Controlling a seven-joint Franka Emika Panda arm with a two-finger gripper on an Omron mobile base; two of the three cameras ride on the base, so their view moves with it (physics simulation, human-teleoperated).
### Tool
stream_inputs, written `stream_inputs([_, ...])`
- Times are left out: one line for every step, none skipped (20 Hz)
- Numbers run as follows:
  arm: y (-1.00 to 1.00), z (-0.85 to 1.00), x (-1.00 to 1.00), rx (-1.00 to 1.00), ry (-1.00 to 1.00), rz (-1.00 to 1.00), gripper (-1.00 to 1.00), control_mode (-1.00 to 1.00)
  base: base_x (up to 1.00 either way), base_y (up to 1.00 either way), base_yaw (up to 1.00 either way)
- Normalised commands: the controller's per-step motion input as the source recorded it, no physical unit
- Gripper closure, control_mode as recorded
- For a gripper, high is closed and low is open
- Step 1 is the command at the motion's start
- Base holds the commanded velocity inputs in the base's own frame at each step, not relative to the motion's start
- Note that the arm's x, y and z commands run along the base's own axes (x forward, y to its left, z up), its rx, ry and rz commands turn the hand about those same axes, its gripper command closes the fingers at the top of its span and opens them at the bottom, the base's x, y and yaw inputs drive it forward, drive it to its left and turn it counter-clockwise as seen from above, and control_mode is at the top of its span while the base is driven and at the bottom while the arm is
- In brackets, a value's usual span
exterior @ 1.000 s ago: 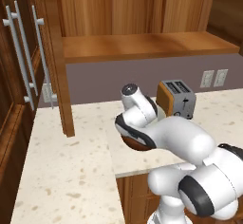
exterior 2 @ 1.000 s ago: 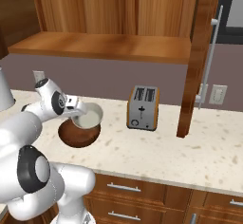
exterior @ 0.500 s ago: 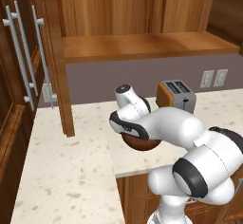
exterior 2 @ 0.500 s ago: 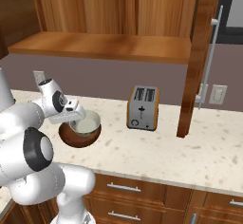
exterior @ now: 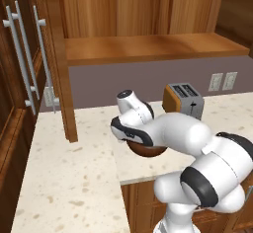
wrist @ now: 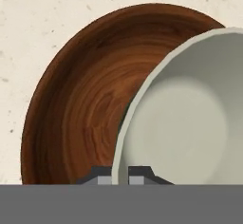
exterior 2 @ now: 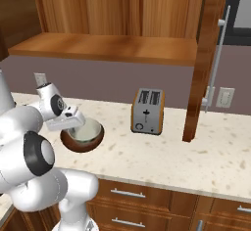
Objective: Pick up the bowls on the counter and stack them on top of one another in the open cabinet. Place the smaller bowl on top of the larger bowl.
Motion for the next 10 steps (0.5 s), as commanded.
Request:
stream_inputs([0.0,-0.14,-0.34,0.0,0.03,0.0,1.0,-1.0,0.0,0.0,0.0])
stream_inputs([0.0,-0.13,-0.28,0.0,0.03,0.0,1.0,-1.0,0.0,0.0,0.0])
stream_inputs([0.0,-0.12,-0.27,0.0,0.02,0.0,1.0,-1.0,0.0,0.0,0.0])
stream_inputs([0.0,-0.12,-0.22,0.0,0.03,0.0,1.0,-1.0,0.0,0.0,0.0])
stream_inputs([0.0,-0.11,-0.14,0.0,0.03,0.0,1.0,-1.0,0.0,0.0,0.0])
stream_inputs([0.0,-0.12,-0.08,0.0,0.03,0.0,1.0,-1.0,0.0,0.0,0.0])
stream_inputs([0.0,-0.12,0.0,0.0,0.04,0.0,1.0,-1.0,0.0,0.0,0.0])
stream_inputs([0.02,-0.09,0.0,0.0,0.03,0.0,1.0,-1.0,0.0,0.0,0.0])
stream_inputs([0.06,-0.1,0.0,0.0,0.03,0.0,1.0,-1.0,0.0,0.0,0.0])
stream_inputs([0.07,-0.07,0.0,0.0,0.02,0.0,1.0,-1.0,0.0,0.0,0.0])
